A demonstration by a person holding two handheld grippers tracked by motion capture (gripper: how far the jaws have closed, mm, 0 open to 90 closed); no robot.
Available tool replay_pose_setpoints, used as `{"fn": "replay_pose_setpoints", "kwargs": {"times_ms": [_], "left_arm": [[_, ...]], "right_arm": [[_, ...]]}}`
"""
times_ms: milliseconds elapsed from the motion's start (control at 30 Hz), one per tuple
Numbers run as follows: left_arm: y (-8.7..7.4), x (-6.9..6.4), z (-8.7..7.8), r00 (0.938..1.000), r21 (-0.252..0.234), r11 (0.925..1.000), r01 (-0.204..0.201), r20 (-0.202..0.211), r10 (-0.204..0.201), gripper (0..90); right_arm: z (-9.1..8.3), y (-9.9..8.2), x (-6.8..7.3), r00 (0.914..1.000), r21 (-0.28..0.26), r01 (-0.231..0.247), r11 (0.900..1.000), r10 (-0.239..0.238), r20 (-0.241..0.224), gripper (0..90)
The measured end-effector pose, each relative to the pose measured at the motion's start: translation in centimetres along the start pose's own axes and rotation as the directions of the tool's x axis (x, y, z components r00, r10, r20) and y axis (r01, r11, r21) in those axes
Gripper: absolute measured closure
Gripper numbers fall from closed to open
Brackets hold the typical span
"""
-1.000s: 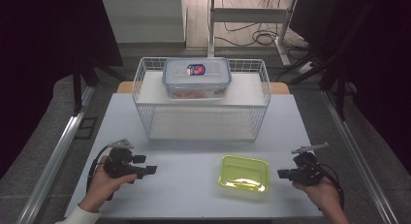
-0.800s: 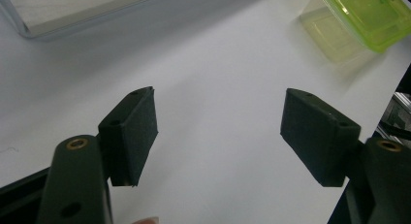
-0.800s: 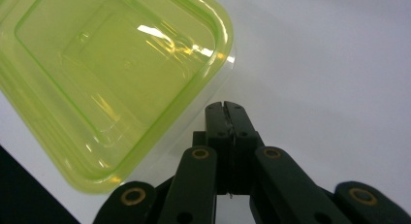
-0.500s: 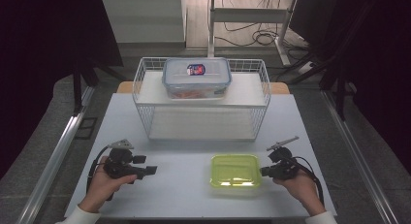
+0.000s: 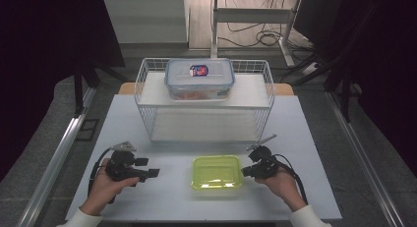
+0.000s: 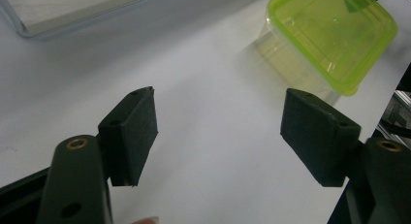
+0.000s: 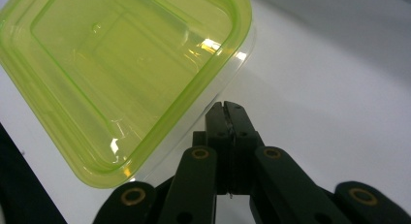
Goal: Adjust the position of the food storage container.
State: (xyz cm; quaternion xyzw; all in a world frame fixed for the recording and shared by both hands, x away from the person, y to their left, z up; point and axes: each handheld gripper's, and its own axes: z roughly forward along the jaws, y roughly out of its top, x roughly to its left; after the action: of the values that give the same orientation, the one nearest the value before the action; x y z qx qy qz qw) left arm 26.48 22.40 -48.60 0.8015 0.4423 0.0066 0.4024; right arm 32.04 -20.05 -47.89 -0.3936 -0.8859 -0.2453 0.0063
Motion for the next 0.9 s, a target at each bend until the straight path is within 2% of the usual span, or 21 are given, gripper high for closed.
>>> {"fn": "replay_pose_setpoints", "kwargs": {"times_ms": [200,367,533,667,800,900], "left_arm": [[0.0,0.0,0.0,1.0000,-0.002,1.0000,0.004,-0.001,-0.004,29.1],[0.0,-0.1,0.1,1.0000,-0.005,1.0000,0.007,0.000,-0.007,29.1],[0.0,-0.3,0.3,1.0000,-0.006,0.9999,0.008,0.003,-0.008,28.9],[0.0,-0.5,0.5,0.9999,-0.013,0.9999,0.004,-0.013,-0.004,28.4],[0.1,-0.7,0.7,0.9998,-0.023,0.9996,0.014,-0.013,-0.014,27.2],[0.2,-1.0,0.9,0.9997,-0.027,0.9993,0.025,0.005,-0.025,25.8]], "right_arm": [[0.9,0.9,1.4,0.9990,0.004,0.036,0.9993,-0.036,-0.028,89.1],[1.2,0.7,2.2,0.9975,0.008,0.056,0.9984,-0.055,-0.044,89.1],[1.4,0.5,1.8,0.9986,-0.001,0.041,0.9992,-0.041,-0.033,89.1],[1.2,0.2,1.5,0.9988,-0.036,0.039,0.9986,-0.040,-0.028,89.1],[0.7,-0.5,1.0,0.9992,-0.076,0.007,0.9970,-0.010,-0.038,88.6],[0.3,-0.8,0.7,0.9990,-0.090,-0.008,0.9959,0.004,-0.044,84.7]]}}
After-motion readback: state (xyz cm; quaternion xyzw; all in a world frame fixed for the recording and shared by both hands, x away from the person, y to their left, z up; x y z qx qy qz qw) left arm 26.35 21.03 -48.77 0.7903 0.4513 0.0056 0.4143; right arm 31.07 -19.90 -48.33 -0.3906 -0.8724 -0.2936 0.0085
